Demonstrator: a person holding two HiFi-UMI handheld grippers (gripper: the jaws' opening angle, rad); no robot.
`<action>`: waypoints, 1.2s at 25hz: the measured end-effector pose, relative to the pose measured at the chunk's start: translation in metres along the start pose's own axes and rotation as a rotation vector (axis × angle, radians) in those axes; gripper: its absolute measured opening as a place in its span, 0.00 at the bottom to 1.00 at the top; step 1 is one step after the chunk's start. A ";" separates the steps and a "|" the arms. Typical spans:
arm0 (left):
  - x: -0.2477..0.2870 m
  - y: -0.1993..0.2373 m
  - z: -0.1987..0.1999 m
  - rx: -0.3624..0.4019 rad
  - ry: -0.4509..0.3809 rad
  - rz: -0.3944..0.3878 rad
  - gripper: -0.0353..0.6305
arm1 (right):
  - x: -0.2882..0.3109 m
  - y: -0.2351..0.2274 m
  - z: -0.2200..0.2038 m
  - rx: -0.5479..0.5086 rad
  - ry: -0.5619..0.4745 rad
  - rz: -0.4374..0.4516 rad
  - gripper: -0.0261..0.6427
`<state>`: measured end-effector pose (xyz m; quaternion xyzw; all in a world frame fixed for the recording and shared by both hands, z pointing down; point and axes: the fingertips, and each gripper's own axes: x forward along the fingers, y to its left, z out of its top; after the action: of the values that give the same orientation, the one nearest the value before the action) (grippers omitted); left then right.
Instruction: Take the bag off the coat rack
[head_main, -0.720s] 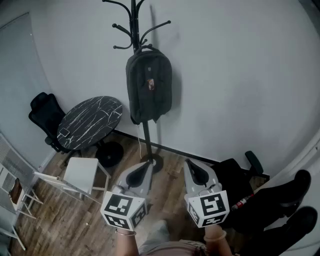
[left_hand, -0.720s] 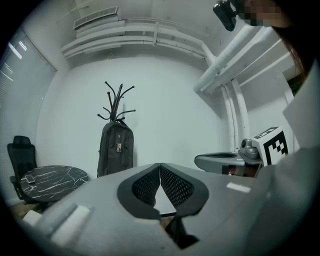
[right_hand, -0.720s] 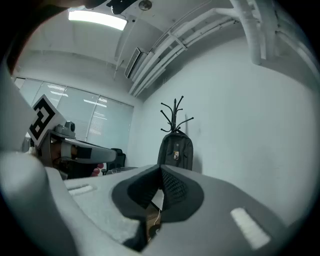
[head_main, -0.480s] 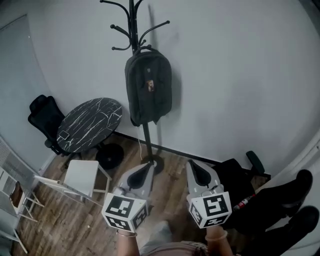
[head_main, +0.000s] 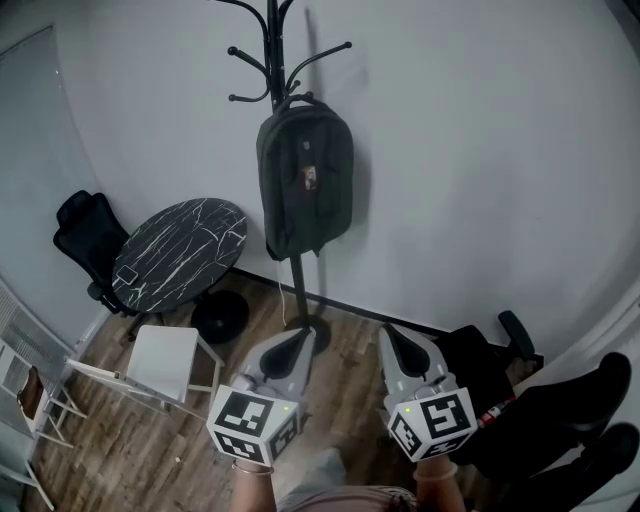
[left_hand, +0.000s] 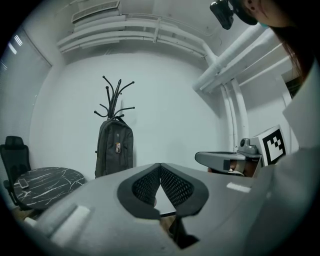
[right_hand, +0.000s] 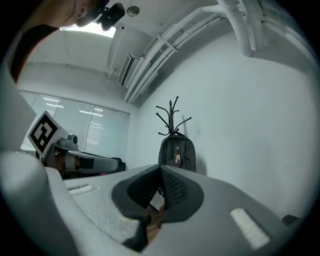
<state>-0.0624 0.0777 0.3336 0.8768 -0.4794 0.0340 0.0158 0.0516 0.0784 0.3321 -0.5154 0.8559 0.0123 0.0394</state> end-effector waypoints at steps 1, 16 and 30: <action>0.002 0.002 0.001 0.006 0.000 -0.005 0.07 | 0.004 0.000 0.000 -0.001 -0.004 0.000 0.04; 0.040 0.054 0.003 0.026 -0.001 -0.036 0.07 | 0.065 -0.001 0.000 0.056 -0.034 -0.005 0.04; 0.077 0.098 0.003 -0.024 -0.006 -0.039 0.07 | 0.121 -0.017 -0.004 0.015 -0.024 -0.009 0.04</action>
<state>-0.1039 -0.0400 0.3354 0.8858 -0.4627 0.0253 0.0256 0.0106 -0.0364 0.3270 -0.5188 0.8532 0.0117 0.0536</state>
